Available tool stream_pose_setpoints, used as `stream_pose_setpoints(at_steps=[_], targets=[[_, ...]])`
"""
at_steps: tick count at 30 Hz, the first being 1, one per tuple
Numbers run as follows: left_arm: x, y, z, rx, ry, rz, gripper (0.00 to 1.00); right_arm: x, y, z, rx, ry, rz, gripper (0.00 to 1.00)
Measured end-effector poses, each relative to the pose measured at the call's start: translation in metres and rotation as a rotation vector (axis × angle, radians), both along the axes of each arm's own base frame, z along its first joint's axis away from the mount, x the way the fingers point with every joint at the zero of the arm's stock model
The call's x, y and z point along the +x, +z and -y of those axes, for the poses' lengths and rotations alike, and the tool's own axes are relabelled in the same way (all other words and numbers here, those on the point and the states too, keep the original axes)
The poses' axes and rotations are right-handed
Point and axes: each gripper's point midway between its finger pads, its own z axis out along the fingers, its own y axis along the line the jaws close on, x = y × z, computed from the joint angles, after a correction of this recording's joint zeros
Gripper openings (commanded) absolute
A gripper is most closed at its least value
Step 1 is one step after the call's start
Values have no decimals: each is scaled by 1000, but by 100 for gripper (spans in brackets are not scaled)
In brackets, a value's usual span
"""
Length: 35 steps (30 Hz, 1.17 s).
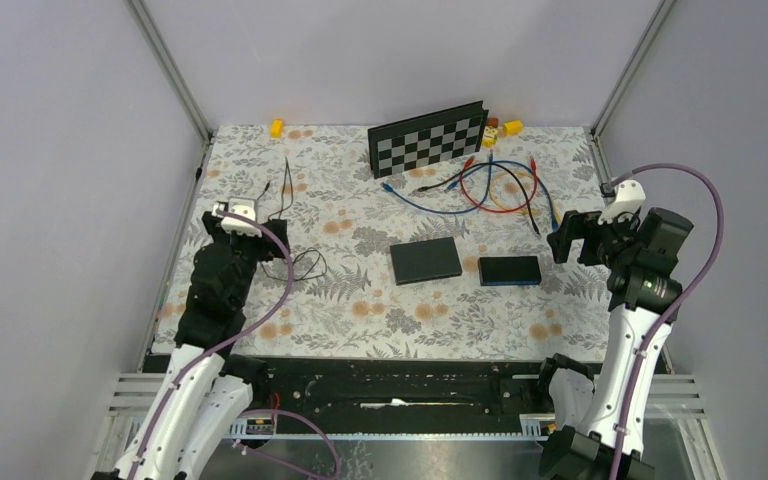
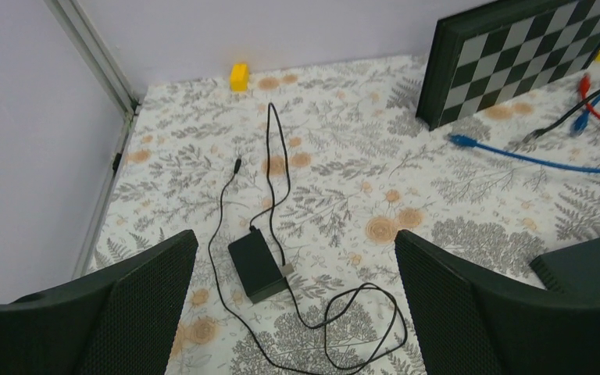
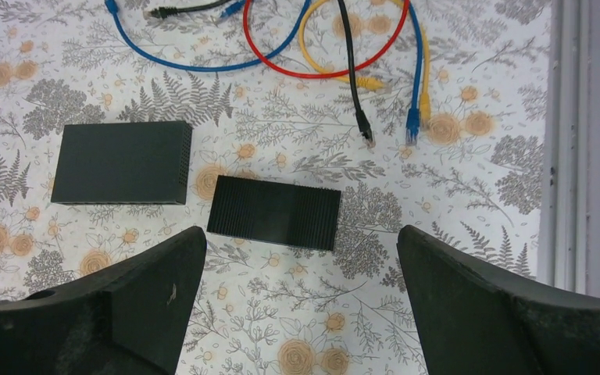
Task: Pull the plug from the switch port
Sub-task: Reset both arms
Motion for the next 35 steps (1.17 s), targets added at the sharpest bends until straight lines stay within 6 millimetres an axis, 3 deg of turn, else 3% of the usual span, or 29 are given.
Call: stream_pose_setpoints(at_steps=[5,35], targets=[[4,-12,-1,4,1,-43,99,4,-10,2,19,-2,-45,100],[2,-13,-5,-11,-4,-38,99,2,-7,3,5,-8,-30,100]])
